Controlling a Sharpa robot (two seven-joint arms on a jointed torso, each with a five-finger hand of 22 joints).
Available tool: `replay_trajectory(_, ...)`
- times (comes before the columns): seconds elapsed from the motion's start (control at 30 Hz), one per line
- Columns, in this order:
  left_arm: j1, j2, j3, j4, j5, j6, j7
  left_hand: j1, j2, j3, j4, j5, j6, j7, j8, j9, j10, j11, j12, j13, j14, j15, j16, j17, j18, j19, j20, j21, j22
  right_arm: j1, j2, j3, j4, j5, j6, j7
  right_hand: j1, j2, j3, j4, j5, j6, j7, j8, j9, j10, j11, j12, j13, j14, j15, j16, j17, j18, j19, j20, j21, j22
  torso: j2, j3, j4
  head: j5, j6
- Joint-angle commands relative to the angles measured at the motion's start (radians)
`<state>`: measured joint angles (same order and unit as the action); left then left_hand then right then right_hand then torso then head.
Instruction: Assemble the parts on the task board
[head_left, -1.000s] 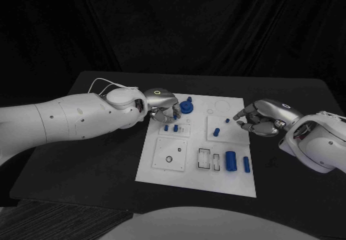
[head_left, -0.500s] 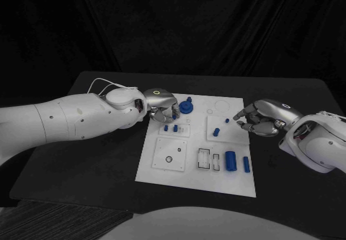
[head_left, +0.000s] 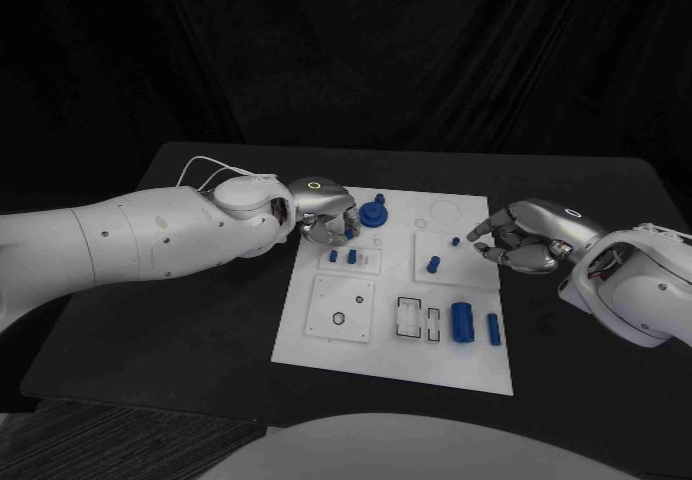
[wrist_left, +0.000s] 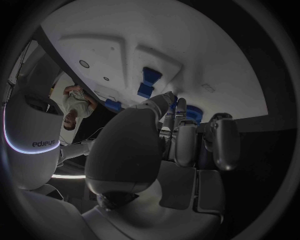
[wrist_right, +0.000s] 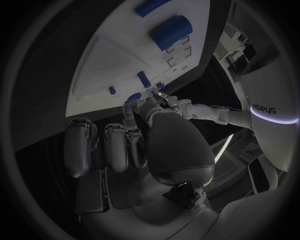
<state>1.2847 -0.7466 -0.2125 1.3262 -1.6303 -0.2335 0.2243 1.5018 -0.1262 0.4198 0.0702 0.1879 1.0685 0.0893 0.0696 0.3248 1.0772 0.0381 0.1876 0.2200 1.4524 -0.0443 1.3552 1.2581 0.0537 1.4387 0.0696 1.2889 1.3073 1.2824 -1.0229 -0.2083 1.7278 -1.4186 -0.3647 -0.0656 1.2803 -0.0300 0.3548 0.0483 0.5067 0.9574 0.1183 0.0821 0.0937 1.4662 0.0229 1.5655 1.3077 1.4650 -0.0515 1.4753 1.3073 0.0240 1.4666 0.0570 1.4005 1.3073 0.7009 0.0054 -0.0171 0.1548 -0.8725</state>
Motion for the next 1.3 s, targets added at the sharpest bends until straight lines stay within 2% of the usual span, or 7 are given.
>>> replay_trajectory(0.03, -0.005, 0.004, 0.0, -0.003, 0.0, 0.029, -0.006, 0.002, -0.011, 0.004, -0.003, 0.004, -0.008, -0.003, -0.003, -0.003, -0.009, 0.0, -0.007, -0.002, -0.007, 0.0, -0.007, -0.003, 0.01, -0.007, -0.003, -0.005, 0.18, -0.003, 0.0, 0.0, 0.001, -0.002, 0.005, -0.005, 0.007, 0.003, 0.004, 0.004, 0.004, 0.003, 0.003, -0.003, 0.001, 0.091, 0.006, -0.006, 0.242, 0.066, 0.009, -0.004, 0.069, 0.02, 0.026, 0.008, -0.004, 0.205, 0.0, 0.0, 0.0004, -0.001, 0.0)
replay_trajectory(0.23, -0.01, 0.008, 0.0, -0.009, 0.0, 0.032, -0.017, -0.006, -0.017, 0.004, 0.0, -0.011, -0.044, -0.012, -0.009, -0.014, -0.022, 0.0, -0.019, -0.009, -0.009, 0.0, -0.009, -0.007, 0.01, -0.009, -0.003, -0.009, 0.179, -0.003, -0.002, 0.0, 0.002, -0.002, 0.006, -0.006, 0.007, 0.003, 0.004, 0.004, 0.004, 0.003, 0.003, -0.003, 0.001, 0.091, 0.006, -0.006, 0.242, 0.066, 0.009, -0.004, 0.069, 0.02, 0.026, 0.008, -0.004, 0.205, 0.0, 0.0, 0.0001, -0.002, 0.0)
replay_trajectory(0.43, -0.012, 0.007, 0.0, -0.013, 0.0, 0.012, -0.041, -0.032, -0.038, -0.008, 0.021, -0.056, -0.193, -0.061, -0.009, -0.054, -0.069, 0.019, -0.047, -0.021, -0.017, 0.013, -0.016, -0.021, 0.013, -0.017, 0.006, -0.026, 0.174, -0.003, -0.004, 0.0, 0.002, -0.002, 0.005, -0.007, 0.007, 0.003, 0.004, 0.004, 0.004, 0.004, 0.003, -0.003, 0.001, 0.091, 0.006, -0.006, 0.242, 0.066, 0.009, -0.004, 0.069, 0.02, 0.026, 0.008, -0.005, 0.205, 0.001, -0.0001, -0.0003, -0.003, 0.0)
replay_trajectory(0.7, -0.013, 0.004, 0.0, -0.016, 0.0, -0.019, -0.061, -0.026, -0.041, -0.031, 0.029, -0.056, -0.31, -0.083, -0.009, -0.085, -0.085, 0.028, -0.046, -0.018, -0.022, 0.019, -0.017, -0.027, 0.014, -0.018, 0.014, -0.035, 0.173, -0.003, -0.004, 0.0, 0.002, -0.002, 0.004, -0.007, 0.008, 0.002, 0.004, 0.004, 0.004, 0.004, 0.003, -0.003, 0.001, 0.091, 0.006, -0.006, 0.243, 0.066, 0.009, -0.004, 0.069, 0.02, 0.026, 0.008, -0.005, 0.205, 0.0, -0.0001, -0.001, 0.001, 0.0)
replay_trajectory(1.1, -0.01, -0.032, 0.0, -0.031, 0.0, -0.135, -0.033, -0.019, -0.038, -0.042, 0.036, -0.059, -0.299, -0.086, 0.005, -0.09, -0.091, 0.027, -0.043, -0.014, -0.036, 0.021, -0.033, -0.05, 0.019, -0.031, 0.017, -0.062, 0.166, 0.0, -0.026, 0.001, 0.014, -0.002, -0.023, -0.003, 0.017, -0.007, 0.004, -0.005, -0.001, 0.01, 0.003, -0.003, 0.003, 0.072, 0.008, -0.021, 0.215, 0.06, 0.011, -0.016, 0.048, 0.025, 0.015, 0.009, -0.028, 0.197, 0.0, -0.0006, -0.0006, -0.002, 0.0)
replay_trajectory(1.23, -0.002, -0.054, 0.0, -0.035, 0.0, -0.194, 0.012, -0.096, -0.04, -0.097, 0.112, -0.138, -0.253, -0.081, 0.022, -0.09, -0.078, 0.015, -0.019, 0.004, -0.078, 0.02, -0.078, -0.109, 0.027, -0.058, 0.016, -0.11, 0.154, 0.018, -0.034, 0.001, 0.017, -0.002, -0.056, 0.005, 0.025, -0.015, 0.007, -0.007, -0.007, 0.012, 0.006, -0.006, 0.004, 0.017, 0.011, -0.07, 0.139, 0.054, 0.014, -0.024, 0.034, 0.029, 0.006, 0.012, -0.047, 0.191, 0.0, -0.0014, 0.0005, -0.005, 0.0)
replay_trajectory(1.3, 0.001, -0.065, 0.001, -0.033, 0.0, -0.225, 0.035, -0.142, -0.045, -0.127, 0.148, -0.14, -0.244, -0.079, 0.024, -0.09, -0.074, 0.014, -0.01, 0.011, -0.101, 0.02, -0.104, -0.142, 0.031, -0.07, 0.015, -0.13, 0.149, 0.03, -0.037, 0.001, 0.018, -0.002, -0.067, 0.007, 0.028, -0.02, 0.01, -0.006, -0.012, 0.013, 0.007, -0.008, 0.005, -0.031, 0.012, -0.116, 0.076, 0.052, 0.015, -0.027, 0.029, 0.03, 0.004, 0.014, -0.053, 0.19, -0.001, -0.0022, -0.0003, -0.002, 0.0)
